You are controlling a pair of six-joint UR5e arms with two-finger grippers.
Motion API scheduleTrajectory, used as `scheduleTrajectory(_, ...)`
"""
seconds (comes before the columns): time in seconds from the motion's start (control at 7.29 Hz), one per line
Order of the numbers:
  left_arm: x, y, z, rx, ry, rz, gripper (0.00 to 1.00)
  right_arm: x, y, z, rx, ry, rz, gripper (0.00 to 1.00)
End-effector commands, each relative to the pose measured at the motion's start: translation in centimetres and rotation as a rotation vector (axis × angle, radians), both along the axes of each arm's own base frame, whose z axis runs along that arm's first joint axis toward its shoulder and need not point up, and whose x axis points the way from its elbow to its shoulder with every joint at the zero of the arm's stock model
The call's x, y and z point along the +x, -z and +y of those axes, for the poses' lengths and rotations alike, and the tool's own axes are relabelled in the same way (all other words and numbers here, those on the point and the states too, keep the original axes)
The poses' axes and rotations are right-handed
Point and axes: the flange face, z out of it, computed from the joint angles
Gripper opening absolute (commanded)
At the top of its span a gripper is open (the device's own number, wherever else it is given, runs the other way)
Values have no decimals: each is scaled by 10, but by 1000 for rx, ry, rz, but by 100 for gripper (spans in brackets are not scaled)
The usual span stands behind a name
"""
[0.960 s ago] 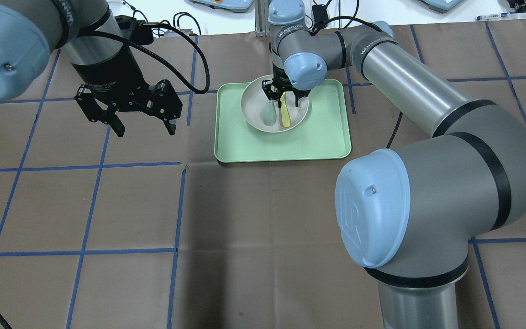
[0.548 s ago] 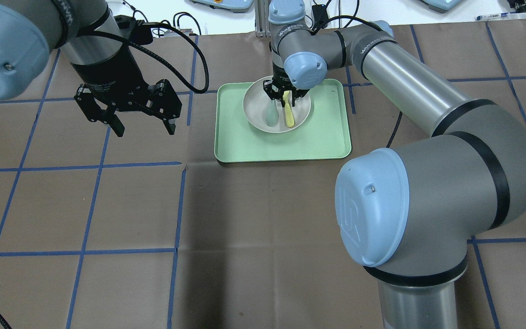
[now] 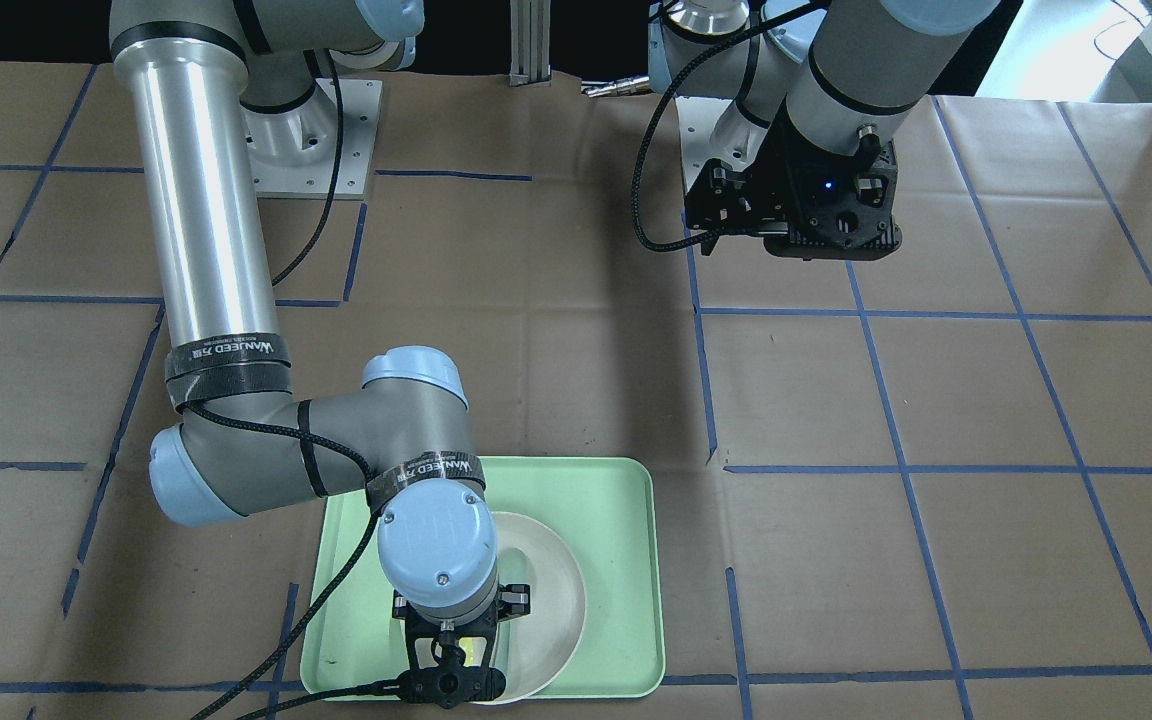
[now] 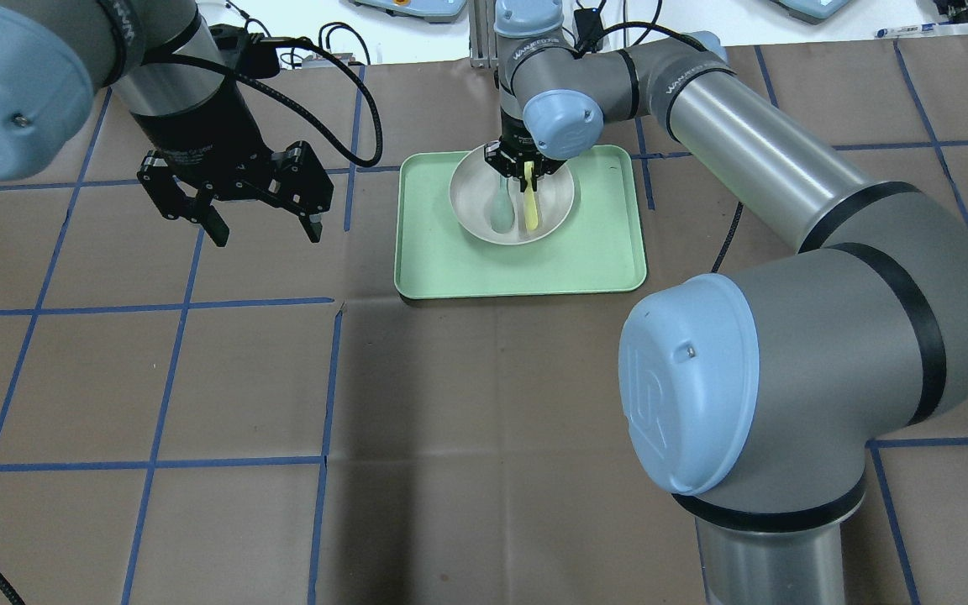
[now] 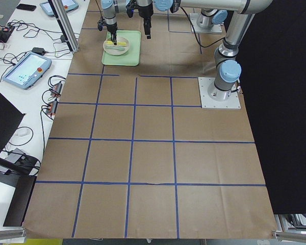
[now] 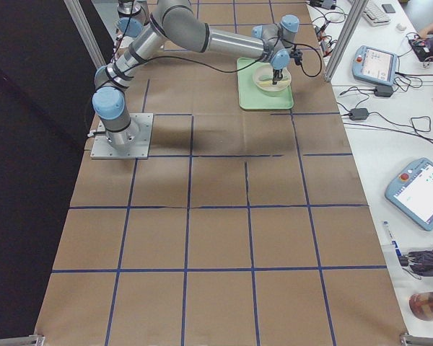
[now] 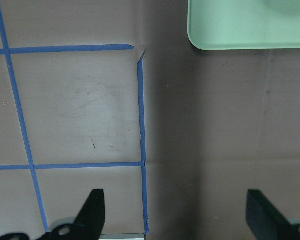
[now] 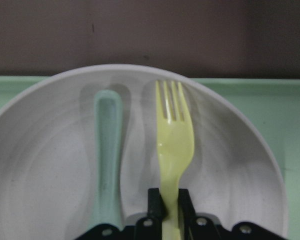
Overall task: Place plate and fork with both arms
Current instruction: 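Close the right gripper on the yellow fork handle, then lift the fork and lower it onto the tray beside the plate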
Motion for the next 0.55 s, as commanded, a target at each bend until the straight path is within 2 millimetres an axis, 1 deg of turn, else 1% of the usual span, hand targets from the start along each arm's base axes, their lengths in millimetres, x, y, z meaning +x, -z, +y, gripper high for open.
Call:
scheduleTrajectory(0.0, 0, 0, -1, -5, 0, 1, 100, -1, -46, 4, 2, 6, -2, 4)
scheduleTrajectory(0.14, 0, 0, -1, -5, 2, 0, 100, -7, -69, 10, 15, 10, 3, 3)
scheduleTrajectory(0.27, 0, 0, -1, -7, 3, 0, 100, -27, -77, 9, 17, 0, 4, 2)
scheduleTrajectory(0.41, 1, -1, -1, -8, -1, 0, 100, -53, -74, 4, 31, -28, 15, 2)
